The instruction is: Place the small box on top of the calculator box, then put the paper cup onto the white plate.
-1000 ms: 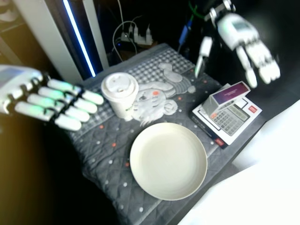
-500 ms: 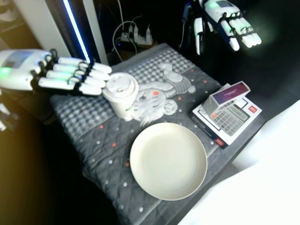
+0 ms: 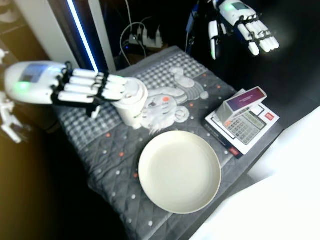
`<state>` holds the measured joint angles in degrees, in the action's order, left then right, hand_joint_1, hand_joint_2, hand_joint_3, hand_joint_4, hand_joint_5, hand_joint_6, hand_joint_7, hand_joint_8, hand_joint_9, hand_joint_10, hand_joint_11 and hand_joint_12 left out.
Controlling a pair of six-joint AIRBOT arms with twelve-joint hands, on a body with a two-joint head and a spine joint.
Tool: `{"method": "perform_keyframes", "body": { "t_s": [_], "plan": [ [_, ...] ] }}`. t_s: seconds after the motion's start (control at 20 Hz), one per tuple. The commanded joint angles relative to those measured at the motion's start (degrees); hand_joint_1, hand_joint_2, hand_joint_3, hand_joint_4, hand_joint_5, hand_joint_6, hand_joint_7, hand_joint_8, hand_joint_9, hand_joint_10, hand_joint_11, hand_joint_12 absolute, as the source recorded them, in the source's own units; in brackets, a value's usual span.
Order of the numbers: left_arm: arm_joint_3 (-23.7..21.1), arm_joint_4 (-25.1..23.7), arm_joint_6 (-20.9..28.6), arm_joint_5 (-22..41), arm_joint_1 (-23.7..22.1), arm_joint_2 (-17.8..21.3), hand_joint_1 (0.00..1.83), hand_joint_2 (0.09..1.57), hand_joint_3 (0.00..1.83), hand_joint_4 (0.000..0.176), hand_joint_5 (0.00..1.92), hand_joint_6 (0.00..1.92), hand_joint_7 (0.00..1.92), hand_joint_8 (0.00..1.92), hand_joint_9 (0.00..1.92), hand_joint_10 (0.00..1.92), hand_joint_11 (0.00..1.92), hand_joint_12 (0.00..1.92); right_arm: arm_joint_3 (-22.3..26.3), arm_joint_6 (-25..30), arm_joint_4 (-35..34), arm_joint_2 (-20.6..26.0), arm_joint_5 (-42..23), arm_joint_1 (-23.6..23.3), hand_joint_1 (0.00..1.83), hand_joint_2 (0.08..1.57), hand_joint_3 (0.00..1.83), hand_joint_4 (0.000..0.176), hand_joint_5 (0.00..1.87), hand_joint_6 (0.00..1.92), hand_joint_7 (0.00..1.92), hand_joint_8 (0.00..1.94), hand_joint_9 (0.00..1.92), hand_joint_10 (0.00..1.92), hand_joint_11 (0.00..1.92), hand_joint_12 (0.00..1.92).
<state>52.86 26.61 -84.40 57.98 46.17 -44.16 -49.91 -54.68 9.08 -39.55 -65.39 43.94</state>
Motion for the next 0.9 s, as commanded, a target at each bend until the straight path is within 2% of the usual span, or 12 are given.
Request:
{"method": "perform_keyframes", "body": {
  "t_s": [0.0,0.1,0.15,0.3,0.35,0.4,0.6,0.65,0.7,0.75,0.8,0.85],
  "plan": [
    [0.19,-0.31,-0.14,8.23,0.21,0.67,0.74,1.08,0.0,0.106,0.0,0.0,0.0,0.0,0.0,0.0,0.0,0.0,-0.41,0.08,0.8,-0.8,-3.61,-2.47,0.97,0.91,0.0,0.065,0.0,0.0,0.0,0.0,0.0,0.0,0.0,1.92],
    [0.0,0.44,-0.1,9.46,1.53,0.84,0.74,1.08,0.0,0.094,0.0,0.0,0.0,0.0,0.0,0.0,0.0,0.0,-0.71,0.08,1.25,-1.51,-3.22,-3.78,0.98,0.9,0.0,0.056,0.0,0.0,0.0,0.0,0.0,0.0,0.0,1.92],
    [-0.07,0.54,-0.1,9.62,1.66,0.84,0.73,1.08,0.0,0.102,0.0,0.0,0.0,0.0,0.0,0.0,0.0,0.0,-0.7,0.08,1.2,-1.49,-3.22,-3.82,0.92,0.91,0.0,0.111,0.0,0.0,0.0,0.0,0.0,0.0,0.0,1.92],
    [0.06,1.1,-0.1,9.56,1.7,0.59,0.72,1.07,0.0,0.126,0.0,0.0,0.0,0.0,0.0,0.0,0.0,0.0,-1.12,0.08,1.86,-2.28,-2.41,-4.63,0.91,0.88,0.0,0.124,0.0,0.0,0.0,0.0,0.0,0.0,0.0,1.92],
    [0.09,1.17,-0.1,9.57,1.7,0.57,0.72,1.07,0.0,0.126,0.0,0.0,0.0,0.0,0.0,0.0,0.0,0.0,-1.38,0.08,2.21,-2.83,-1.52,-5.24,0.91,0.88,0.0,0.124,0.0,0.0,0.0,0.0,0.0,0.0,0.0,1.92],
    [0.1,1.19,-0.1,9.6,1.7,0.57,0.73,1.07,0.0,0.107,0.0,0.0,0.0,0.0,0.0,0.0,0.0,0.0,-1.6,0.08,2.5,-3.24,-0.71,-5.8,0.91,0.87,0.0,0.12,0.0,0.0,0.0,0.0,0.0,0.0,0.0,1.92],
    [0.06,1.68,-0.1,10.02,2.32,0.54,0.73,1.07,0.0,0.116,0.0,0.0,0.0,0.0,0.0,0.0,0.0,0.0,-3.84,0.1,5.06,-7.15,7.18,-11.0,0.9,0.88,0.0,0.123,0.0,0.0,0.0,0.0,0.0,0.0,0.0,1.92],
    [0.07,1.7,-0.1,10.03,2.34,0.52,0.72,1.07,0.0,0.127,0.0,0.0,0.0,0.0,0.0,0.0,0.0,0.0,-3.95,0.1,5.12,-7.36,7.44,-11.19,0.99,0.81,0.0,0.043,0.0,0.0,0.0,0.0,0.0,0.0,0.0,1.5],
    [0.07,1.72,-0.1,10.09,2.4,0.49,0.76,1.09,0.0,0.121,0.0,0.0,0.0,0.0,0.0,0.0,0.0,0.0,-4.35,0.1,5.4,-7.91,8.76,-11.72,1.04,0.86,0.0,0.011,0.0,0.0,0.0,0.0,0.0,0.0,0.0,1.1],
    [0.07,1.73,-0.1,10.11,2.41,0.46,0.78,1.08,0.0,0.131,0.0,0.0,0.0,0.0,0.0,0.0,0.0,0.0,-4.64,0.1,5.52,-8.3,9.95,-11.99,1.07,0.9,0.0,0.0,0.0,0.0,0.0,0.0,0.0,0.0,0.0,0.91],
    [0.08,1.86,-0.1,10.11,2.41,0.41,0.78,1.08,0.0,0.12,0.0,0.0,0.0,0.0,0.0,0.0,0.0,0.0,-4.96,0.1,5.67,-8.73,11.23,-12.2,1.11,0.96,0.01,0.0,0.0,0.0,0.0,0.0,0.0,0.0,0.0,0.67],
    [0.1,1.96,-0.1,10.11,2.42,0.34,0.77,1.08,0.0,0.121,0.0,0.0,0.0,0.0,0.0,0.0,0.0,0.0,-5.27,0.1,5.88,-9.2,12.18,-12.39,1.13,1.0,0.01,0.0,0.0,0.0,0.0,0.0,0.0,0.0,0.0,0.28]
  ]
}}
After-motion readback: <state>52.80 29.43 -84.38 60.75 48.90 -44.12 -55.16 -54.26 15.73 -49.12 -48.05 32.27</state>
